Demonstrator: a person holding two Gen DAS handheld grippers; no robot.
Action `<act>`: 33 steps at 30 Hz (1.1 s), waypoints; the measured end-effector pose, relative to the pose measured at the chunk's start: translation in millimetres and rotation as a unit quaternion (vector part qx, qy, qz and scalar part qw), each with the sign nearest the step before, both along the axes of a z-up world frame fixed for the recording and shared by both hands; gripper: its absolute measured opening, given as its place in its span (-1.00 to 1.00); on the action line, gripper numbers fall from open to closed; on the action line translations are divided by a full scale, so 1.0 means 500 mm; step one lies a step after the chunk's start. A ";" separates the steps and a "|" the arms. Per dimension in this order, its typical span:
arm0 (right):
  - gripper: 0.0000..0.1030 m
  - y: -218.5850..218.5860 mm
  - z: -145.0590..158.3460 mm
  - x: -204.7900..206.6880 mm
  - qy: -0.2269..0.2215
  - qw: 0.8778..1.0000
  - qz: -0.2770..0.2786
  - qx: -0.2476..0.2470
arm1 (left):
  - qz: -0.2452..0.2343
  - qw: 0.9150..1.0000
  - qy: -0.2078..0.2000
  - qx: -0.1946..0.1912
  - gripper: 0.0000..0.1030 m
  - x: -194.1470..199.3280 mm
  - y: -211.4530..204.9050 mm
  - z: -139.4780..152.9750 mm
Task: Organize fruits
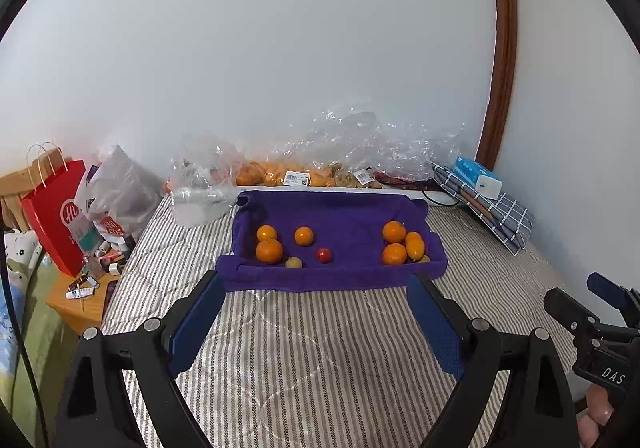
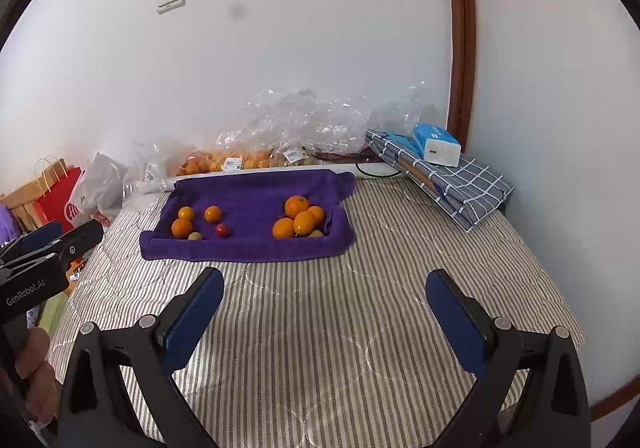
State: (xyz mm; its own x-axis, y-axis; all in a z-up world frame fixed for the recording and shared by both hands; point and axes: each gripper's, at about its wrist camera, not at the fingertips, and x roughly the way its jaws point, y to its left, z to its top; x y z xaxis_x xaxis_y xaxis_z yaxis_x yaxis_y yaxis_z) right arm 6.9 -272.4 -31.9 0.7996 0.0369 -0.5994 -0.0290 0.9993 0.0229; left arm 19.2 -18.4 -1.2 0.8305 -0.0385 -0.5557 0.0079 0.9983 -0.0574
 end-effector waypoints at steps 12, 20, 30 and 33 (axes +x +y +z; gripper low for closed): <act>0.94 -0.013 -0.001 -0.003 0.002 1.000 -0.005 0.007 | -0.002 1.000 0.005 0.004 0.79 -0.001 -0.006 0.000; 0.94 -0.014 -0.005 -0.005 0.000 1.000 -0.003 0.008 | -0.003 1.000 0.004 0.000 0.79 -0.001 -0.008 0.000; 0.94 -0.012 0.002 -0.010 -0.004 1.000 0.001 0.008 | 0.000 1.000 -0.004 -0.006 0.79 -0.010 -0.001 0.007; 0.94 -0.010 0.002 -0.009 -0.004 1.000 0.001 0.007 | -0.002 1.000 -0.002 -0.009 0.79 -0.011 0.003 0.008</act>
